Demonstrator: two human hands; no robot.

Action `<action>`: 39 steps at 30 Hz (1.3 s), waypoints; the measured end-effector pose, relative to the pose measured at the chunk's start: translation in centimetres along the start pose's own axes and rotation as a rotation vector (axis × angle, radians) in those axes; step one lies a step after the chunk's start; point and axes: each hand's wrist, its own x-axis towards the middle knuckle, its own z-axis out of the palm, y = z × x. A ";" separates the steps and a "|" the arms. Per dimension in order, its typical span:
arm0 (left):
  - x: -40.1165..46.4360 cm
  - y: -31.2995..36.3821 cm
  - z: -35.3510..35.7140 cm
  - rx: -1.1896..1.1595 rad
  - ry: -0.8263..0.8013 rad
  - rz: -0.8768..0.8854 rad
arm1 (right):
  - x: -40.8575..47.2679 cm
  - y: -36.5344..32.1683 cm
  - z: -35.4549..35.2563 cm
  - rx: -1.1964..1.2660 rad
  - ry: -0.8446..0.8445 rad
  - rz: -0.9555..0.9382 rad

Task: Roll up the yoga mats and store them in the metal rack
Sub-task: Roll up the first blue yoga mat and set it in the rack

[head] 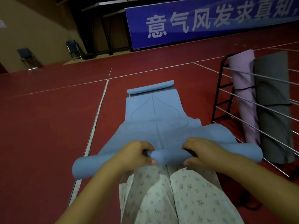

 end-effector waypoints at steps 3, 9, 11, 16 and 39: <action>1.8 -0.4 -1.0 -0.034 -0.143 -0.025 | 1.2 0.8 -1.0 -0.031 -0.094 -0.061; 3.1 -0.7 -1.6 -0.050 -0.206 -0.008 | 2.6 1.2 -2.2 -0.026 -0.182 -0.070; 3.1 -0.8 -1.7 -0.008 -0.184 0.033 | 3.1 1.2 -2.5 -0.009 -0.209 -0.069; 2.3 -0.7 -1.4 0.127 -0.078 0.002 | 2.7 1.4 -2.2 0.063 -0.125 0.009; 4.8 -1.8 -0.3 0.079 0.079 -0.027 | 6.5 3.6 -2.7 0.367 -0.356 0.143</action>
